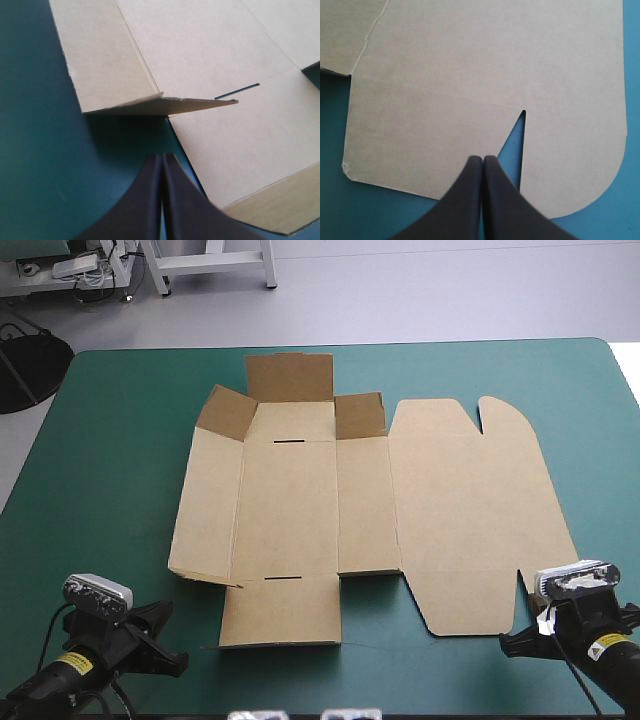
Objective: Fold the box
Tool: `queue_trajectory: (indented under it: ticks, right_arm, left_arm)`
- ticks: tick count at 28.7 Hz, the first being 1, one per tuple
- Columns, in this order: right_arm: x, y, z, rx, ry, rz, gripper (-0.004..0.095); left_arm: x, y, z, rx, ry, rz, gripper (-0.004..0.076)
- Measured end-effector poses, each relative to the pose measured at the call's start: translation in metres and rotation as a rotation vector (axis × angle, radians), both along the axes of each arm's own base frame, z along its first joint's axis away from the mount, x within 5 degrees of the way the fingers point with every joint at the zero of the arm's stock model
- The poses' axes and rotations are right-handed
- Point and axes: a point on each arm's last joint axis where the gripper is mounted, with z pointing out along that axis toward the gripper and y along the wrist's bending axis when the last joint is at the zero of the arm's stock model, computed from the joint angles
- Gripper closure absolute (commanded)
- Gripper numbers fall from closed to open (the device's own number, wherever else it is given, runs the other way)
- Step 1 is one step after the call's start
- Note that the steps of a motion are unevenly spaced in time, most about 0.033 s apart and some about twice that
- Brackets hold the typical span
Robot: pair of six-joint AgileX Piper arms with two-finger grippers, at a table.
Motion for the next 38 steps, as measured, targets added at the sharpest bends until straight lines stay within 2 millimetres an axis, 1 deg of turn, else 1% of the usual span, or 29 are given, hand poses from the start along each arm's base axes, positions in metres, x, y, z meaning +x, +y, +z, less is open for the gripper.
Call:
queue_trajectory:
  ticks: [15,18,21,24,26,31,34,35,38]
  right_arm:
    - [0.000,0.000,0.000,0.000,0.000,0.000,0.0926]
    - [0.000,0.000,0.000,0.000,0.000,0.000,0.0926]
    - [0.000,0.000,0.000,0.000,-0.002,0.000,0.0926]
    - [0.000,0.000,0.000,0.000,-0.003,-0.001,0.0926]
    - [0.000,0.000,0.000,0.000,-0.005,-0.001,0.0926]
    - [0.000,0.000,0.000,0.000,-0.006,-0.001,0.0926]
    - [0.000,0.000,0.000,0.000,-0.006,-0.001,0.0926]
    - [0.000,0.000,0.000,0.000,-0.006,-0.001,0.0926]
    - [0.000,0.000,0.000,0.000,-0.005,-0.001,0.0926]
  left_arm:
    - [0.000,0.000,0.001,-0.006,-0.002,0.005,0.0732]
    - [0.000,0.000,0.015,-0.031,-0.025,0.022,0.0732]
    - [0.004,0.000,0.040,-0.053,-0.052,0.035,0.0732]
    - [0.014,-0.001,0.067,-0.065,-0.054,0.035,0.0732]
    - [0.025,-0.003,0.085,-0.073,-0.043,0.036,0.0732]
    - [0.063,-0.006,0.115,-0.091,0.024,0.040,0.0732]
    - [0.090,-0.008,0.123,-0.086,0.079,0.036,0.0732]
    - [0.109,-0.010,0.126,-0.083,0.114,0.034,0.0732]
    - [0.137,-0.012,0.126,-0.078,0.173,0.030,0.0732]
